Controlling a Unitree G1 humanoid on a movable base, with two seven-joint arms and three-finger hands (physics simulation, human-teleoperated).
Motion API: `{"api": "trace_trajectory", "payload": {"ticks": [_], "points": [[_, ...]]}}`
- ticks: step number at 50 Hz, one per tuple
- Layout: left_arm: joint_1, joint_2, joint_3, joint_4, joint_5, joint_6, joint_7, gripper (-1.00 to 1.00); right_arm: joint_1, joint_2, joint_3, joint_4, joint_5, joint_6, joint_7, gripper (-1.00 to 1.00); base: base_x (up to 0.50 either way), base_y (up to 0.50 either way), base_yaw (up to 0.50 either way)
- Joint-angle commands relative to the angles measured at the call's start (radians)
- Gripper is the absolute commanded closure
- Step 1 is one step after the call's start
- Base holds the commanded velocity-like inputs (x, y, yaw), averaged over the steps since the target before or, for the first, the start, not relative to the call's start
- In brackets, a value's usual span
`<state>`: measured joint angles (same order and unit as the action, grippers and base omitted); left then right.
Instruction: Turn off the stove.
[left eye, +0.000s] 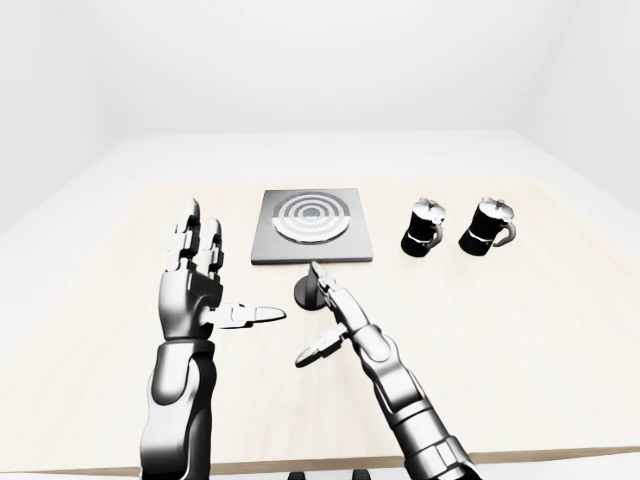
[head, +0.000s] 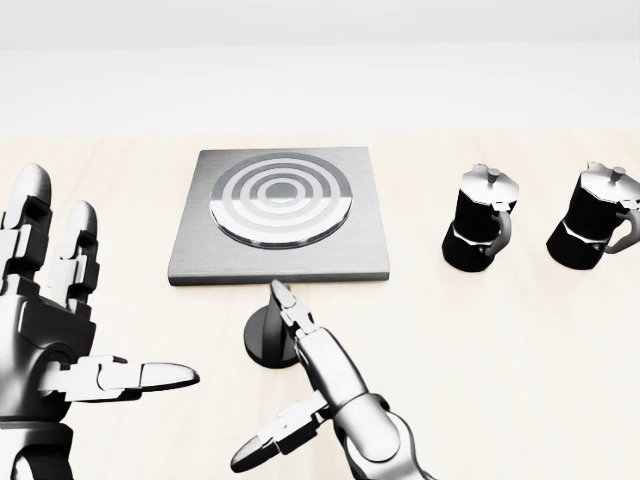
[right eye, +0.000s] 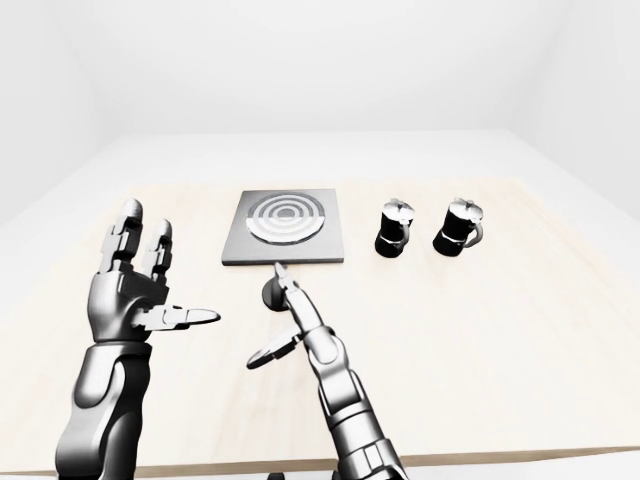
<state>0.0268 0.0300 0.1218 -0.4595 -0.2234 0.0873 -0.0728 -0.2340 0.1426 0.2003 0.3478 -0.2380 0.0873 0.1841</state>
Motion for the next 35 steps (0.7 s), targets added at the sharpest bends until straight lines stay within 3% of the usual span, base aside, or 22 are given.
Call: {"api": "trace_trajectory", "payload": {"ticks": [1,24,35], "points": [[0.001,0.001,0.004,-0.004,-0.003,0.0,0.0,-1.0,-0.007,0.056,0.069,-0.053,-0.016,0.0,0.025,-1.0,0.0,0.0,0.0],[-0.006,0.007,0.026,-0.017,-0.032,0.0,0.004,-1.0,-0.062,0.09,0.061,0.057,-0.024,0.0,0.024,-1.0,0.0,0.0,0.0],[-0.009,0.007,0.024,-0.007,-0.028,0.0,0.006,-1.0,-0.227,0.009,-0.091,0.26,0.058,0.0,-0.003,-1.0,0.0,0.0,0.0]]}}
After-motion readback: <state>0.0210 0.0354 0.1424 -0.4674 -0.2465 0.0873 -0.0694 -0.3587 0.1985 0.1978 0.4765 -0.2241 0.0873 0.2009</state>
